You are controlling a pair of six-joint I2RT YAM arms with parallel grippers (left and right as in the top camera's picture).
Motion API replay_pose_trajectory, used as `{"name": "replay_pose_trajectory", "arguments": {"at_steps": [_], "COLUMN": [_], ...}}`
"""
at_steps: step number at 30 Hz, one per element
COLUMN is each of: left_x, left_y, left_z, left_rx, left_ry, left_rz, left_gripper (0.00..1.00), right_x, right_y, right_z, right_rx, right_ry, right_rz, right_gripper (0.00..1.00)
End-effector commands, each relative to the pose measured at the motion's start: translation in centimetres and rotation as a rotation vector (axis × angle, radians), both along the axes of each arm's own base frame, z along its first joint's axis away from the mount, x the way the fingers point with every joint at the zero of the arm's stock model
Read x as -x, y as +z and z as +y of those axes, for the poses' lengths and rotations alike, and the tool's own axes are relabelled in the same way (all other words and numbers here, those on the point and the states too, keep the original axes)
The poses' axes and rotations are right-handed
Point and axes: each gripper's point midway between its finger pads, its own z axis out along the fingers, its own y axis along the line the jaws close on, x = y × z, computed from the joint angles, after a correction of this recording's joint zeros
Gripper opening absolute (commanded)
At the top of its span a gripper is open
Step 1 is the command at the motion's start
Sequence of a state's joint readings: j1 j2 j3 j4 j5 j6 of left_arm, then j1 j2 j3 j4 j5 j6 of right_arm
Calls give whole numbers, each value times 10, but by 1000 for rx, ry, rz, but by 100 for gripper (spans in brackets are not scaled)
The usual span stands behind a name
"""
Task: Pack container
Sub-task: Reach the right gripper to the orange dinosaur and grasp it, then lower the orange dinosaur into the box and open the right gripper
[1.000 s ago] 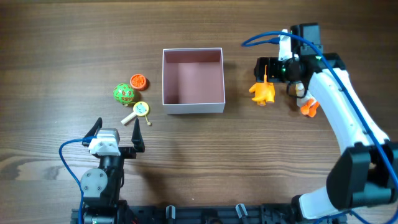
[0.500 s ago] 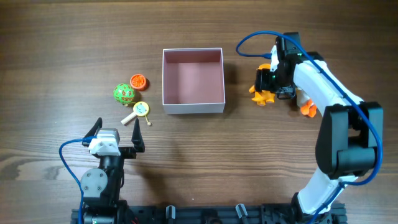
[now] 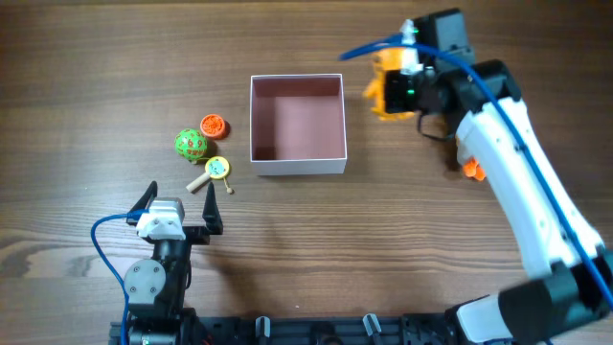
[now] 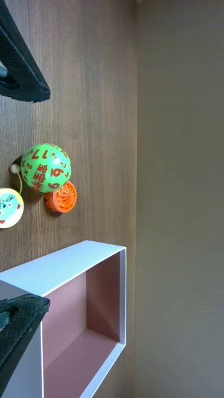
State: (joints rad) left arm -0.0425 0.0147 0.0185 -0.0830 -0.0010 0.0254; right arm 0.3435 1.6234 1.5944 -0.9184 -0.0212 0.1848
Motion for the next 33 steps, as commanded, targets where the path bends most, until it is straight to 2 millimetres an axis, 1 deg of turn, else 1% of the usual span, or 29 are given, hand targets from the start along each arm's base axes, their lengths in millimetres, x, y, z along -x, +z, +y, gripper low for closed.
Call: {"name": "replay_pose_trajectory", "arguments": {"at_steps": [1, 2, 3, 5, 7, 10, 12, 14, 17, 20, 24, 30, 33], "left_x": [0, 0, 0, 0, 0, 0, 0, 0, 0, 0, 0, 0, 0], "left_y": [-2, -2, -2, -2, -2, -2, -2, -2, -2, -2, -2, -2, -2], "left_z": [0, 0, 0, 0, 0, 0, 0, 0, 0, 0, 0, 0, 0], "left_rx": [-19, -19, -19, -19, -19, -19, -19, -19, -19, -19, -19, -19, -19], "left_ry": [-5, -5, -5, -5, -5, -5, -5, -5, -5, -5, -5, -5, -5], "left_rz": [-2, -2, -2, -2, -2, -2, -2, -2, -2, -2, -2, -2, -2], "left_gripper": [100, 100, 100, 100, 100, 100, 100, 100, 100, 100, 100, 100, 100], "right_x": [14, 16, 17, 18, 16, 9, 7, 6, 4, 2, 1, 2, 1], "right_y": [30, 27, 23, 2, -22, -64, -88, -111, -136, -141, -141, -142, -142], "right_z": [55, 69, 79, 106, 122, 128, 130, 130, 124, 110, 105, 103, 101], "right_rx": [-42, -39, -37, -38, -7, 65, 85, 114, 172, 219, 239, 241, 237], "right_ry": [42, 39, 38, 53, 71, 41, 23, 20, -7, -91, -106, -111, -141], "right_rz": [-97, -105, -104, -72, -44, 7, 52, 90, 120, 117, 110, 117, 109], "right_gripper": [5, 5, 4, 4, 4, 4, 4, 5, 5, 5, 9, 8, 8]}}
